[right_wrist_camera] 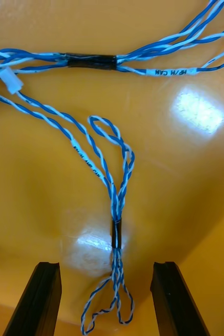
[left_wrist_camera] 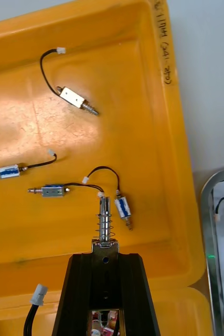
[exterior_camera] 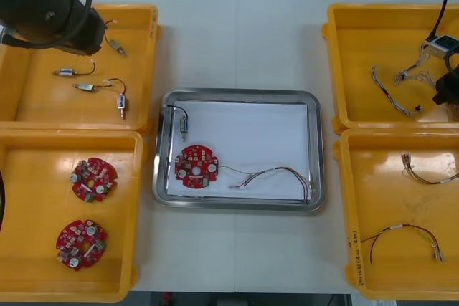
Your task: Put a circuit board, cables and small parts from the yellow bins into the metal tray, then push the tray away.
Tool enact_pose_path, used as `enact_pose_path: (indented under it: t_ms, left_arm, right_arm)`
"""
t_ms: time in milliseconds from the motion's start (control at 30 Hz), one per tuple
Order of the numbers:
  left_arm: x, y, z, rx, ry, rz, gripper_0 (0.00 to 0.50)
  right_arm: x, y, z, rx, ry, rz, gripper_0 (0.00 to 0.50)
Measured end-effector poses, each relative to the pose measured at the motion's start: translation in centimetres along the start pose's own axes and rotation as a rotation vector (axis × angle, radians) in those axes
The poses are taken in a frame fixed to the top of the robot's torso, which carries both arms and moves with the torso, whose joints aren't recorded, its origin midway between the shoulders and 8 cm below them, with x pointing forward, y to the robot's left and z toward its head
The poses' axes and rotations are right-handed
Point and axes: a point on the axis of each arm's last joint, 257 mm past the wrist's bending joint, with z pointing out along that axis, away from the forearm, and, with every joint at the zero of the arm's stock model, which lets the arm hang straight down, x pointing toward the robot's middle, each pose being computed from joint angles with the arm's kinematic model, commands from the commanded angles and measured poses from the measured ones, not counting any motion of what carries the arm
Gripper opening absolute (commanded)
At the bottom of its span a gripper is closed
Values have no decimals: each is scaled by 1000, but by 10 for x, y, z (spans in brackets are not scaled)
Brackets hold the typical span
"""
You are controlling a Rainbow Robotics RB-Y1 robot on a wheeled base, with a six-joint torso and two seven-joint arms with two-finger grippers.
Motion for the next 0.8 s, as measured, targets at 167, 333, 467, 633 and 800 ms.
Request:
enact_pose_path:
  t_ms: [167, 333, 467, 633, 800]
  left_arm:
    - [4, -25, 4, 21, 6, -49, 0]
    - [6, -45, 5, 41, 5, -83, 0]
    - [7, -56, 3, 60, -1, -67, 0]
    - [8, -68, 1, 95, 1, -51, 1]
    - [10, -75, 0, 118, 9, -43, 2]
  right_arm:
    - [-5, -7, 0, 27, -21, 0, 500]
    - [-7, -10, 1, 38, -35, 8, 500]
    - [-9, -8, 2, 27, -50, 23, 500]
    - [-9, -3, 5, 6, -65, 38, 500]
    - [-4, -2, 9, 3, -59, 42, 500]
